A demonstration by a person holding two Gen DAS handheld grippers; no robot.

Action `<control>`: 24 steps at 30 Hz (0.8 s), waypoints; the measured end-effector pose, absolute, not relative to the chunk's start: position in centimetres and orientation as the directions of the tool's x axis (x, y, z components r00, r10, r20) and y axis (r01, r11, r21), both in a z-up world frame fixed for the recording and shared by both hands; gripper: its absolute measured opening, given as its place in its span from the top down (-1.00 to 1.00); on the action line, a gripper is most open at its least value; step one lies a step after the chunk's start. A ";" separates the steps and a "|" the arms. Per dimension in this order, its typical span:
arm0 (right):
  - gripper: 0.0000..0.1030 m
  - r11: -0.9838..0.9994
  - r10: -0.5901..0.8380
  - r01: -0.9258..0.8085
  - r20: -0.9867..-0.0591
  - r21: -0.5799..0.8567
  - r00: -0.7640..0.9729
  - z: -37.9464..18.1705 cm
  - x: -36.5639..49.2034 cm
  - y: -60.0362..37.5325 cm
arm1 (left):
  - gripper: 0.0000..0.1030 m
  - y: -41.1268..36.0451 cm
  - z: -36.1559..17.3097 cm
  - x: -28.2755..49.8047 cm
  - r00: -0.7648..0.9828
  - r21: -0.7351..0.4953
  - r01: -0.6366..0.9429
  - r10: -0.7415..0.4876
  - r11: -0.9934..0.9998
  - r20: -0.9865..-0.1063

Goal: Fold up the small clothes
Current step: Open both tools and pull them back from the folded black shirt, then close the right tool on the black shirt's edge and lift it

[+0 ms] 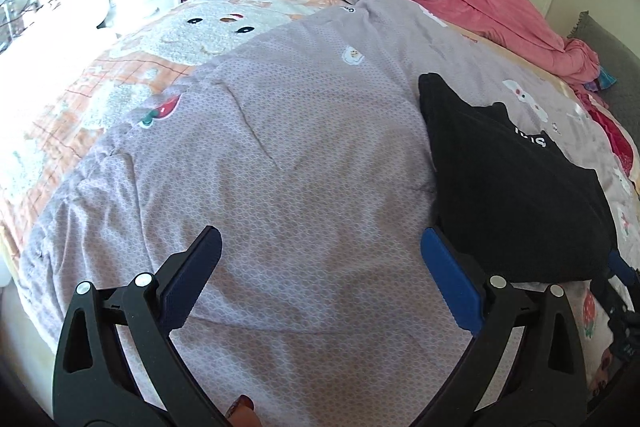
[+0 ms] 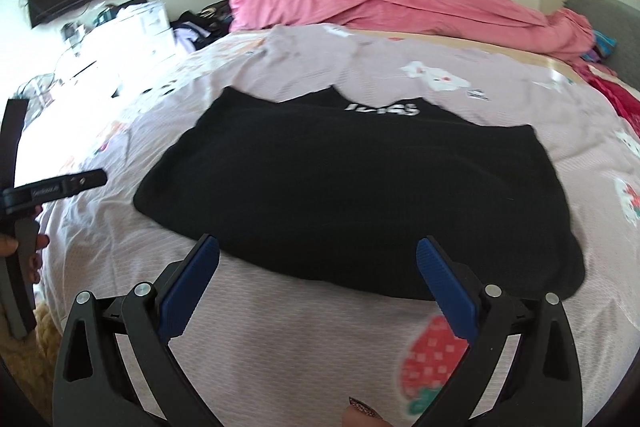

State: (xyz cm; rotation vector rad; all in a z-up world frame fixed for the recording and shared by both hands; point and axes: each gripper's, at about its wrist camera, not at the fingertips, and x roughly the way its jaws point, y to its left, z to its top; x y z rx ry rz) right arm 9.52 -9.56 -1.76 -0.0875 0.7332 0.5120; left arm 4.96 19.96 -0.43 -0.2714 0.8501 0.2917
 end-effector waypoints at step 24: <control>-0.91 0.792 0.286 -0.580 -0.723 -0.190 0.629 -5.8 9.5 3.3 | -0.82 21.2 0.0 8.7 0.616 -0.071 -0.352 0.174 0.933 -0.768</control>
